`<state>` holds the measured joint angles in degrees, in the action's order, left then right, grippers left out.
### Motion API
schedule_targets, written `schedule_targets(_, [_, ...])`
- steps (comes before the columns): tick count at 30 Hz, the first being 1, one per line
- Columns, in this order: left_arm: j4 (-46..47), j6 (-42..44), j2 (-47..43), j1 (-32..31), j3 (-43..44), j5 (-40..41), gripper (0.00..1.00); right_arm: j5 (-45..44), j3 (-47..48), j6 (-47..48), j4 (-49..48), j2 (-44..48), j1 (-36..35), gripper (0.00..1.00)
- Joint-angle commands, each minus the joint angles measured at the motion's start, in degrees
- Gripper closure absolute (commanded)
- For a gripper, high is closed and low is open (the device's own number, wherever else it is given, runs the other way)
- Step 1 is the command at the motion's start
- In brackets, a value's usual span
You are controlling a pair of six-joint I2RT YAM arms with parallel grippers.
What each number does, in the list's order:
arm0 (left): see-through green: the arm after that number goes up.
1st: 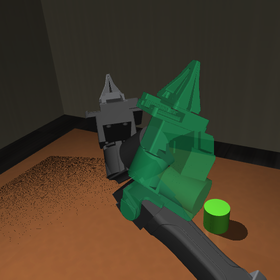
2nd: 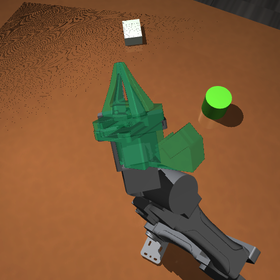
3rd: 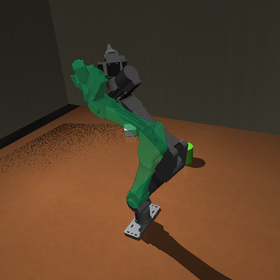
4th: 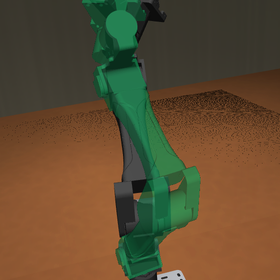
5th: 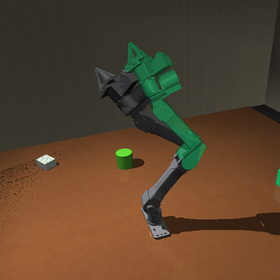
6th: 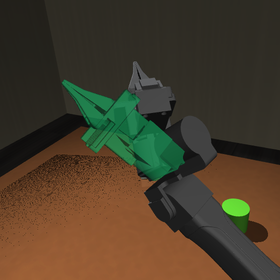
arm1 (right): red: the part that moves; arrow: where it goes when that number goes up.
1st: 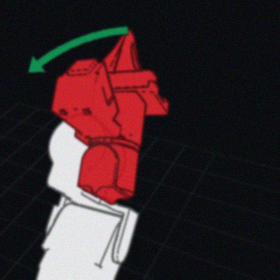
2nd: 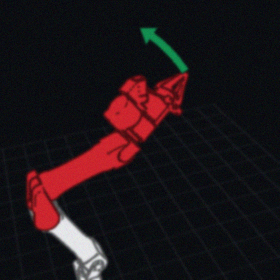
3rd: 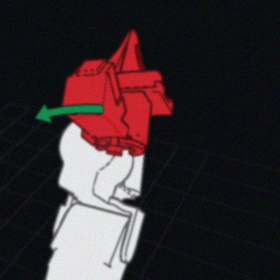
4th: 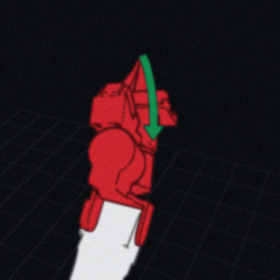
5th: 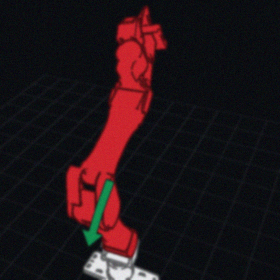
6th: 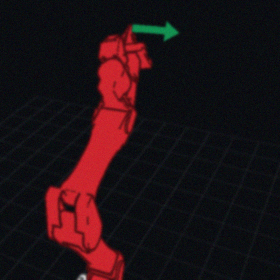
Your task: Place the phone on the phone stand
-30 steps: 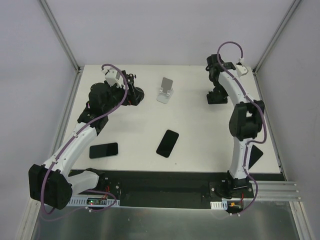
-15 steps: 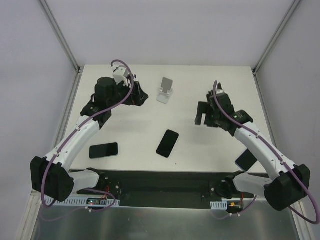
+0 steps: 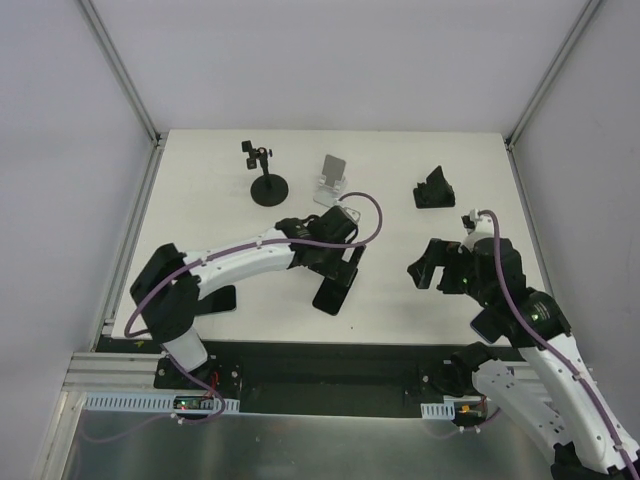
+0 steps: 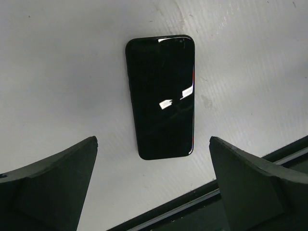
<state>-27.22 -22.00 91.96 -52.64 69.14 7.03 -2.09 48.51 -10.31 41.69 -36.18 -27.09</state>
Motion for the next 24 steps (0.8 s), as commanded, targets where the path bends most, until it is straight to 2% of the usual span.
schedule_targets(1, [-10.82,-2.43,6.99,-1.41,8.89,0.71,0.01,-0.02,-1.31,1.34,2.25,3.04,-0.07,0.04])
schedule_targets(10, [-14.08,-2.17,15.34,-1.67,13.20,-3.68,0.01,0.25,-3.95,3.45,1.11,6.83,-0.15,0.04])
schedule_targets(24, [-17.16,-3.84,25.19,-4.04,20.85,-2.63,0.03,4.28,-6.50,3.45,-1.35,7.36,-0.07,0.04])
